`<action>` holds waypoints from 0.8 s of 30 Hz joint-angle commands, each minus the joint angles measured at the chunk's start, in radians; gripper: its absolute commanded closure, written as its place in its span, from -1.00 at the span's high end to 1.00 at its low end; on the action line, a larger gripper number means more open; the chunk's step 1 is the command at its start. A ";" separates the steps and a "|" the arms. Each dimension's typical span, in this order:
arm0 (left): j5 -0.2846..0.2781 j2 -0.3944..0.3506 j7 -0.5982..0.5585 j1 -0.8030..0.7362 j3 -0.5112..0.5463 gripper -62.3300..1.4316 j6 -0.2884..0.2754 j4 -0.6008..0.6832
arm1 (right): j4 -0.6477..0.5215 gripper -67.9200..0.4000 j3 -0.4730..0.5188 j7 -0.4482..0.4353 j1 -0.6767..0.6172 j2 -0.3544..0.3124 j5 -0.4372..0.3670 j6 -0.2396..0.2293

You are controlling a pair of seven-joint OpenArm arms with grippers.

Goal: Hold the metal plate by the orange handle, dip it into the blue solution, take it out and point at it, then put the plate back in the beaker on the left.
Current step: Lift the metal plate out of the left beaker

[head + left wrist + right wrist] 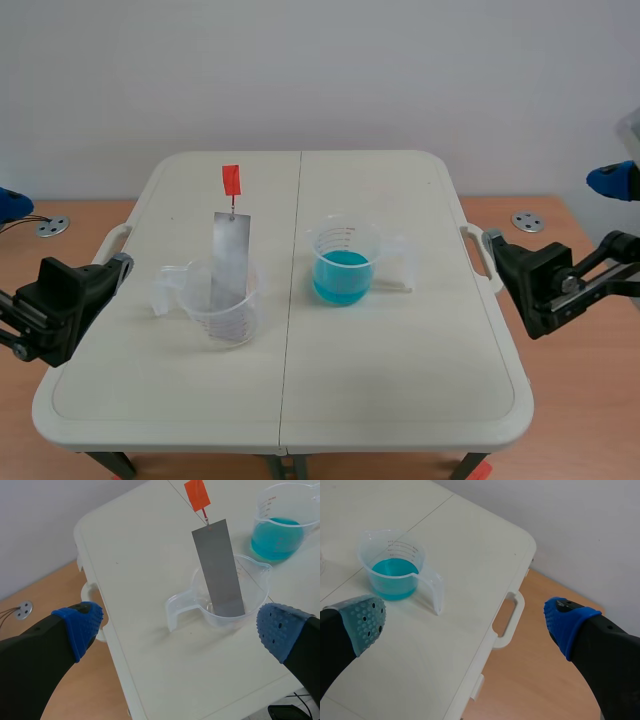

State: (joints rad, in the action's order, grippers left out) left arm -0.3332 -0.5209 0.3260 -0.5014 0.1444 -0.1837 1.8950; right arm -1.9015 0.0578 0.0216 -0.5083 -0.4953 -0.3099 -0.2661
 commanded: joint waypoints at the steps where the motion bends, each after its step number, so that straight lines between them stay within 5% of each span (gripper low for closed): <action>1: -0.003 -0.006 -0.011 0.000 0.001 1.00 0.005 0.002 | 0.000 0.96 0.008 -0.042 0.013 -0.009 -0.042 0.003; 7: 0.002 -0.006 -0.011 0.000 0.001 1.00 0.005 0.002 | 0.001 0.95 0.000 -0.024 0.040 -0.009 -0.137 -0.065; 16: 0.006 -0.006 -0.010 -0.002 0.001 1.00 0.005 0.002 | 0.009 0.95 -0.134 0.011 0.150 -0.008 -0.148 -0.071; 24: 0.106 -0.016 -0.026 -0.100 0.003 1.00 0.006 0.002 | 0.037 0.95 -0.282 0.019 0.244 -0.008 -0.151 -0.066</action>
State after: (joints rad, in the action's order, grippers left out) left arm -0.2329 -0.5323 0.3134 -0.5835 0.1444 -0.1837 1.8927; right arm -1.8683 -0.2260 0.0540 -0.2825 -0.4938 -0.4469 -0.3367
